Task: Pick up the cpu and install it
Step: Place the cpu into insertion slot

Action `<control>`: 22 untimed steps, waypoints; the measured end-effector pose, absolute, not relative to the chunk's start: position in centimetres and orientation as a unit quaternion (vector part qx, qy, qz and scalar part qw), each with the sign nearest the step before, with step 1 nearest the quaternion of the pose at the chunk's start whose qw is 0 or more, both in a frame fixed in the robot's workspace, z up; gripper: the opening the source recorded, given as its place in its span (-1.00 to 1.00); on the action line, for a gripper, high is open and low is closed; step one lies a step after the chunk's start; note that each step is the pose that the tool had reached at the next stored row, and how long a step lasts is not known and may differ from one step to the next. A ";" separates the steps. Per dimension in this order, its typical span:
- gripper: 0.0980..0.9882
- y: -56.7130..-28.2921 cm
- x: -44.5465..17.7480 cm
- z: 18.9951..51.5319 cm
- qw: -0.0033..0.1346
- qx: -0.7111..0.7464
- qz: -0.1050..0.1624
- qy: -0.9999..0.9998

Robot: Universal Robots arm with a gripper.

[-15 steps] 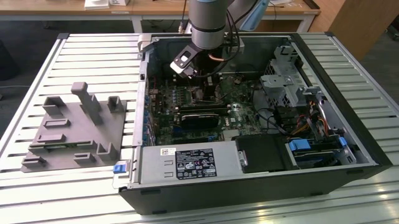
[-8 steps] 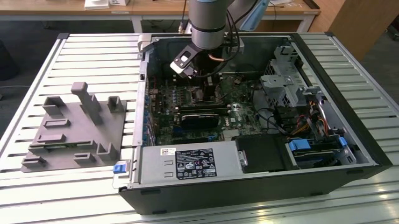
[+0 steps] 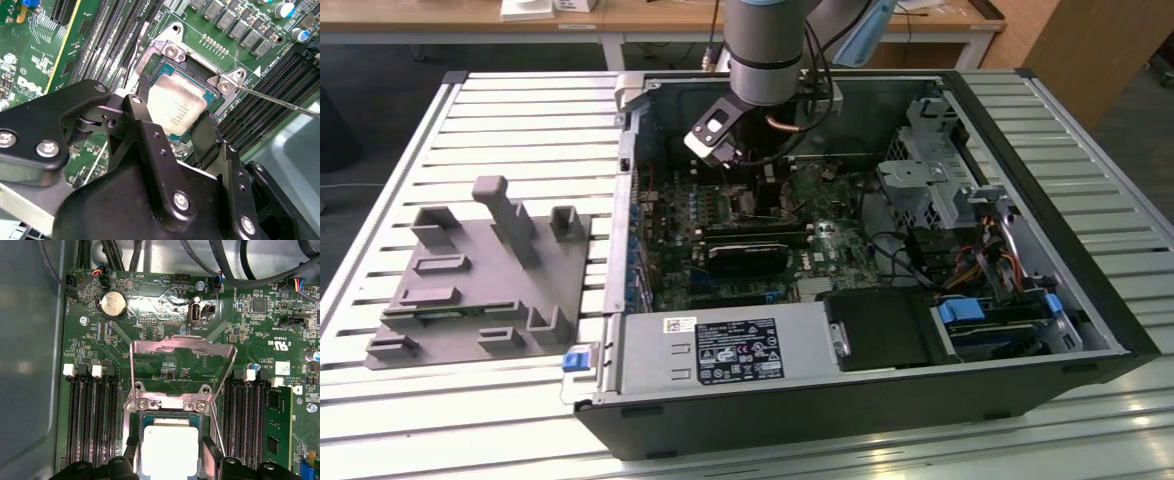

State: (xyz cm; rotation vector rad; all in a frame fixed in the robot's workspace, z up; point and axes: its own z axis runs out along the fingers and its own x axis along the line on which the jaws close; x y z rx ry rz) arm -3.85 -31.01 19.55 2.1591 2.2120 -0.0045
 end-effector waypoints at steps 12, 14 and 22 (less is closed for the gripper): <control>-0.30 -31.0 -3.9 20.3 0.026 0.698 -0.002 0.715; -0.30 -31.0 -3.9 20.4 0.026 0.698 -0.002 0.715; -0.55 -31.0 -3.9 20.6 0.026 0.698 -0.002 0.715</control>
